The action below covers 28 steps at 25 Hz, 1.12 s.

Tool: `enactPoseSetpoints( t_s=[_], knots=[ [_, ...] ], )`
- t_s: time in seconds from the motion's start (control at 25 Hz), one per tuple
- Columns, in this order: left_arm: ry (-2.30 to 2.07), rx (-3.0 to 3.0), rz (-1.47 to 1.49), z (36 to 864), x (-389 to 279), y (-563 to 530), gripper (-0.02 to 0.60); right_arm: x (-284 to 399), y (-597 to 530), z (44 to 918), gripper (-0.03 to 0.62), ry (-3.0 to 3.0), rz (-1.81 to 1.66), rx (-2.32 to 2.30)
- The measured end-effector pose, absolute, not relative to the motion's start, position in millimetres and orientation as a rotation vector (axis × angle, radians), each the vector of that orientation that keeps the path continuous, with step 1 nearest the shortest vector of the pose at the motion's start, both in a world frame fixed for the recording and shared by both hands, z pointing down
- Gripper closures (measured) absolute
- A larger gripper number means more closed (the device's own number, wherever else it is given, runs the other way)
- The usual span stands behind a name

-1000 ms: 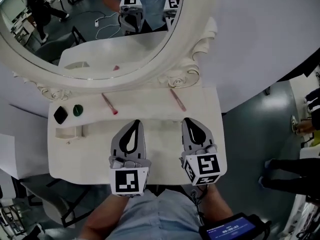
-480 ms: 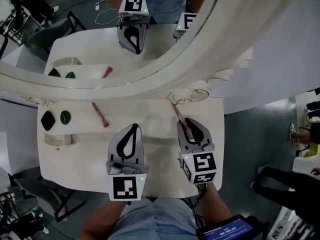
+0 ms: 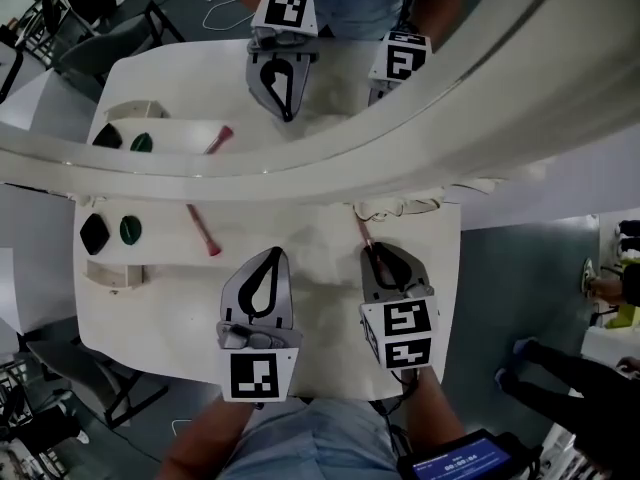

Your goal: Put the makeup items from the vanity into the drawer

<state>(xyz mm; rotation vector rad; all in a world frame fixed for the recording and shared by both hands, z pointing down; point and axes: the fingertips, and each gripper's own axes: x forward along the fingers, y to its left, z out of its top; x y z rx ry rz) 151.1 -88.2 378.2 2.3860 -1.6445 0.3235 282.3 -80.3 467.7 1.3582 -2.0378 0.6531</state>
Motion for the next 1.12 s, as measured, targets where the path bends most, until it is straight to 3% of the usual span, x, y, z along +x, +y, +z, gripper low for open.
enactPoseSetpoints(
  t_s=[0.6, 1.12],
  knots=[
    [-1.779, 2.375, 0.358, 358, 125, -77, 0.583, 254, -64, 445, 0.548, -2.225, 0.65, 1.252],
    [-1.946, 2.326, 0.25, 332, 34, -53, 0.583, 136, -49, 401, 0.548, -2.437, 0.539, 1.082]
  ],
)
